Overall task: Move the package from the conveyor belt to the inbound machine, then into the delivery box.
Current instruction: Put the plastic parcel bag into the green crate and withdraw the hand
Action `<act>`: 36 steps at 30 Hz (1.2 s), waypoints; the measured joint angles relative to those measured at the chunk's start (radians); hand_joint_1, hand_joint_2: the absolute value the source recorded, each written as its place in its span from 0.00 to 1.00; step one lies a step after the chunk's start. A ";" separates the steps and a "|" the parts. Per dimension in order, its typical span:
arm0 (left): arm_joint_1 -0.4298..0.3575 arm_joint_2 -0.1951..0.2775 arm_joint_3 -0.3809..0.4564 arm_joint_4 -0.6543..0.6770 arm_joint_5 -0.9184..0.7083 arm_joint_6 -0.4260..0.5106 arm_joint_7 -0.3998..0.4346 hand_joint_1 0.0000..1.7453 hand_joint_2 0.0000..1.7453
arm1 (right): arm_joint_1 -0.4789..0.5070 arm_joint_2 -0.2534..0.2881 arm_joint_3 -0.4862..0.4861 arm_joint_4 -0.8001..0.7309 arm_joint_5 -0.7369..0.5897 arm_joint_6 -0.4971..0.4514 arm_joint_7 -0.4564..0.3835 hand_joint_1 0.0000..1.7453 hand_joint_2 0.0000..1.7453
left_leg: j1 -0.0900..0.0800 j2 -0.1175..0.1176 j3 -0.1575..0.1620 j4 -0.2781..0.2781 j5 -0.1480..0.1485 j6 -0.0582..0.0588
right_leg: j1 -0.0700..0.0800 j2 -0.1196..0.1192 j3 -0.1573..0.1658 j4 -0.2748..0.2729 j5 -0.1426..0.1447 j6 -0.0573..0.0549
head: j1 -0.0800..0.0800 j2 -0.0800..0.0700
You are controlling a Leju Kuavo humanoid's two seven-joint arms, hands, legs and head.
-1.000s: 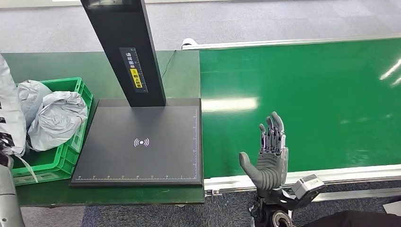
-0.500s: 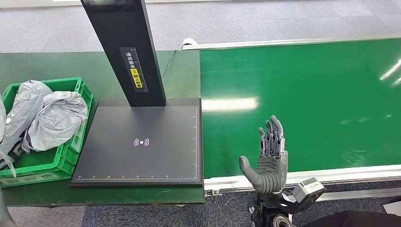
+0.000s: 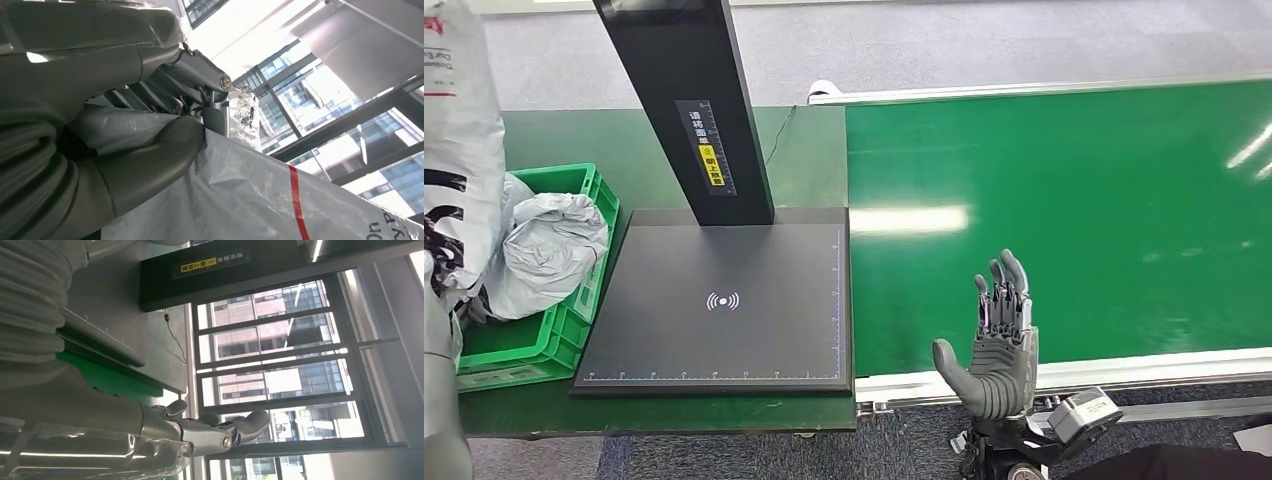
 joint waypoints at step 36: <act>0.036 0.031 -0.110 0.071 -0.231 -0.166 0.155 0.00 1.00 | 0.019 0.000 -0.010 -0.026 -0.002 0.015 -0.005 0.00 1.00 | 0.000 0.000 -0.001 0.000 0.000 0.000 | 0.000 0.000 0.000 0.000 0.000 0.000 | 0.000 0.000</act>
